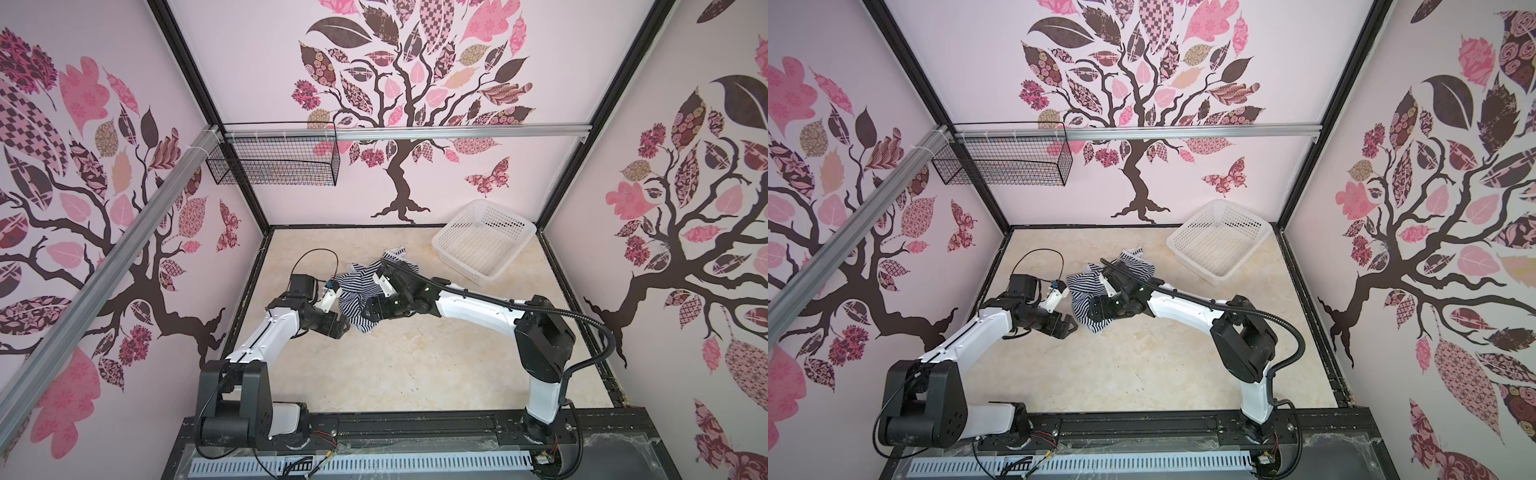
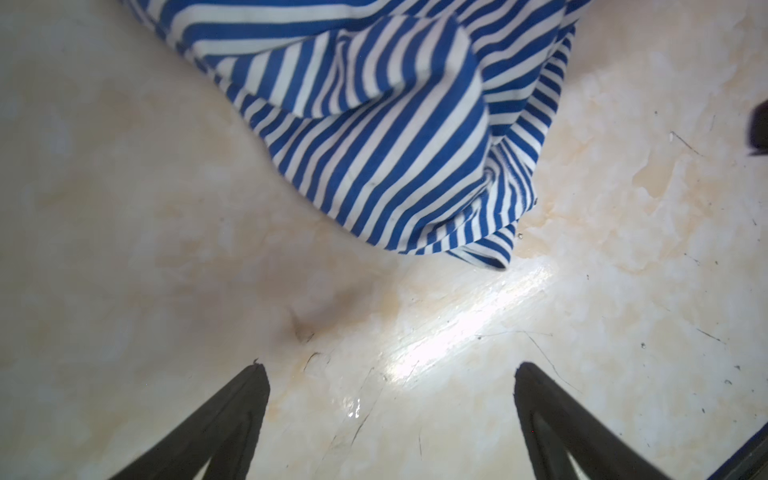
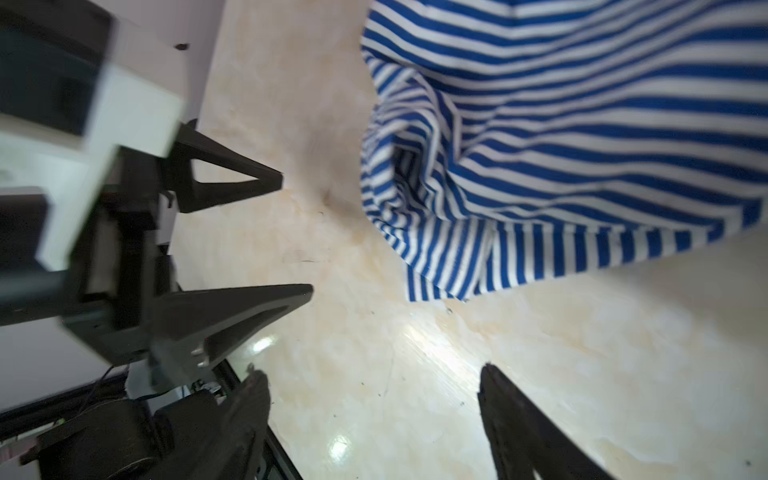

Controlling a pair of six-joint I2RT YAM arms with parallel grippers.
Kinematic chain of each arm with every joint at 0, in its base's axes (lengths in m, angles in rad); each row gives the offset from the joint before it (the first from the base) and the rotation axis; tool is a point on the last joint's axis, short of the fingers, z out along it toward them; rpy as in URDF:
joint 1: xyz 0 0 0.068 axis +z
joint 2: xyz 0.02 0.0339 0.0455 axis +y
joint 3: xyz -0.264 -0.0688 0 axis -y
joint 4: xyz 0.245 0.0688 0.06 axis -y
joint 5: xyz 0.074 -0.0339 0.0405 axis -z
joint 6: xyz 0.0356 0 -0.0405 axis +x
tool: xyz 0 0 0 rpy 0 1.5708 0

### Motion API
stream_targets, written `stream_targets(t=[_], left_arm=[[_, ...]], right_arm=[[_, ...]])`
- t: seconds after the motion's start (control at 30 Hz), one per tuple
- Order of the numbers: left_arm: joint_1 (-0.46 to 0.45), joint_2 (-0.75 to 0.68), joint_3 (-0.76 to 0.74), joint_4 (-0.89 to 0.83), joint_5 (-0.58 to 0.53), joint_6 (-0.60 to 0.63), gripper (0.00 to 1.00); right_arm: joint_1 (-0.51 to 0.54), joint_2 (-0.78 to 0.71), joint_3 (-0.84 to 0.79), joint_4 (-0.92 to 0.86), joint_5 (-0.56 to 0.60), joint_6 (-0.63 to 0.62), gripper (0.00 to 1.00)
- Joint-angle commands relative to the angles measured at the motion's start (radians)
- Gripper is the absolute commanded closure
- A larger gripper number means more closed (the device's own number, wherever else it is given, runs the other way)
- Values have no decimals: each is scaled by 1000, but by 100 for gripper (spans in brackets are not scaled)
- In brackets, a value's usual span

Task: Fold and stack the tank tops
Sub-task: 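Lower the tank top onto the table while the left gripper grasps its hem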

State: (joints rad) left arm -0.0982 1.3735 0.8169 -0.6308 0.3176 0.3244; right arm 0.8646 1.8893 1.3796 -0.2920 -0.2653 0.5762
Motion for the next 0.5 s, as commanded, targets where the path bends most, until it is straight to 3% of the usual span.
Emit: stream_targets(t=[0.0, 0.13, 0.3, 0.47], left_arm=[[-61, 42, 43, 44, -65, 10, 10], [-107, 63, 31, 140, -145, -24, 13], [-145, 118, 37, 205, -211, -49, 16], [-146, 202, 90, 204, -231, -58, 57]], right_arm=[[-14, -42, -79, 0, 69, 64, 34], [-22, -81, -162, 40, 65, 89, 57], [-26, -104, -201, 64, 52, 113, 63], [-26, -98, -215, 93, 28, 138, 70]])
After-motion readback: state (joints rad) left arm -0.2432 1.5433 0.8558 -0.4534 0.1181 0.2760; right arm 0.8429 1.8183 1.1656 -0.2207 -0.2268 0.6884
